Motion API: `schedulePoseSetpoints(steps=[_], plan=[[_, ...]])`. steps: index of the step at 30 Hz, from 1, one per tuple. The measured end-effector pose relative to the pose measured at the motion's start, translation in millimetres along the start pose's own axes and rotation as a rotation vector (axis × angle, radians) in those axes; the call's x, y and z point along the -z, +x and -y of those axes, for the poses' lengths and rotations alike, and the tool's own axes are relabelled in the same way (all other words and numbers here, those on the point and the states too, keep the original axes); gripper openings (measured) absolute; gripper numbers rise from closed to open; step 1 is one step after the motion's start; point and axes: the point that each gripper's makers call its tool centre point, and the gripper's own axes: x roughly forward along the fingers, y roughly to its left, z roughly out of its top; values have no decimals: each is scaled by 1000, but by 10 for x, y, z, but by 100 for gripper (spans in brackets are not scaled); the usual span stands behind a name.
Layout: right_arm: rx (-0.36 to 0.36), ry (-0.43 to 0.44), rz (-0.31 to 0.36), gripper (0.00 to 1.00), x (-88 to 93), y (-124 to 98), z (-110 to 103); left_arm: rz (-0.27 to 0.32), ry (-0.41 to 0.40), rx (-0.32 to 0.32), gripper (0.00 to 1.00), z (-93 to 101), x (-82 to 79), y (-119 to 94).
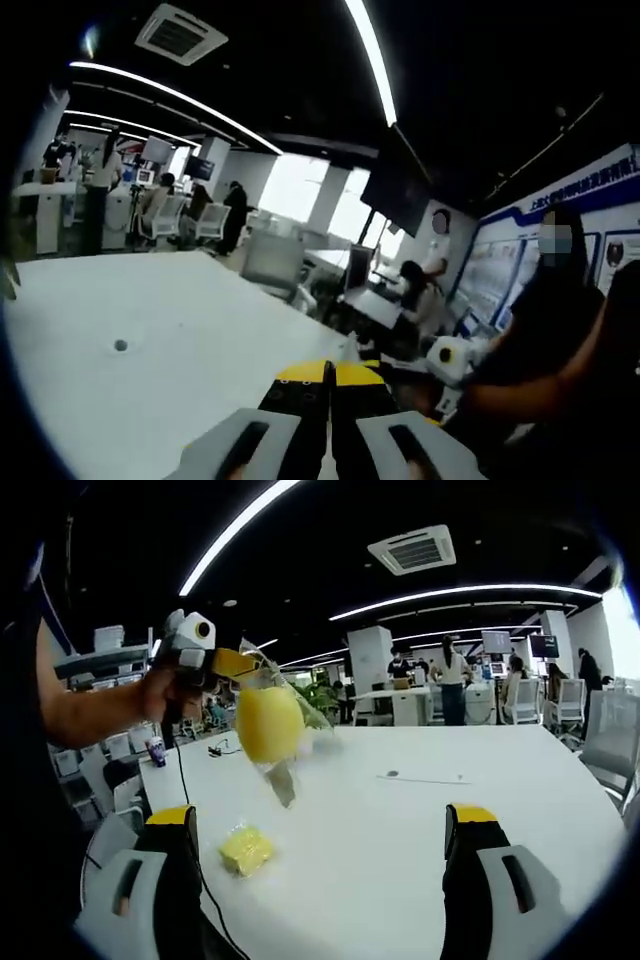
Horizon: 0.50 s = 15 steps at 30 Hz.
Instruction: Compare the silicone blocks by pressing each to a similar depth, holding the contact briefly, and releasing to observe deformation and rebound differences across the visible hardness samples.
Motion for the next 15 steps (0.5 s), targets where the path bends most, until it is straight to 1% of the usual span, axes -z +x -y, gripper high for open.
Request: schedulePoseSetpoints(steps=[4,6,8,9,12,14,15], plan=[[-12,-11,-2,96,-37,17,-15,22,5,12,0,71,-105,-42],[-22,-18,-1,96,-88,19,-29,32,7,21,0,104,-151,-62],[-34,-18,10,96,-186,15,-30,38,8,27,0,126,-183,-75],[-43,-12,25,96,-263,10,-34,41,8,33,0,138,-194,-79],[-68,11,45,96,-373,15,-51,47,8,39,0,147,-194,-83],[-69,0,47,96,-390,43,-52,49,7,48,0,172,-151,-88],[-82,-1,40,96,-376,69,-70,49,7,54,0,185,-122,-90]])
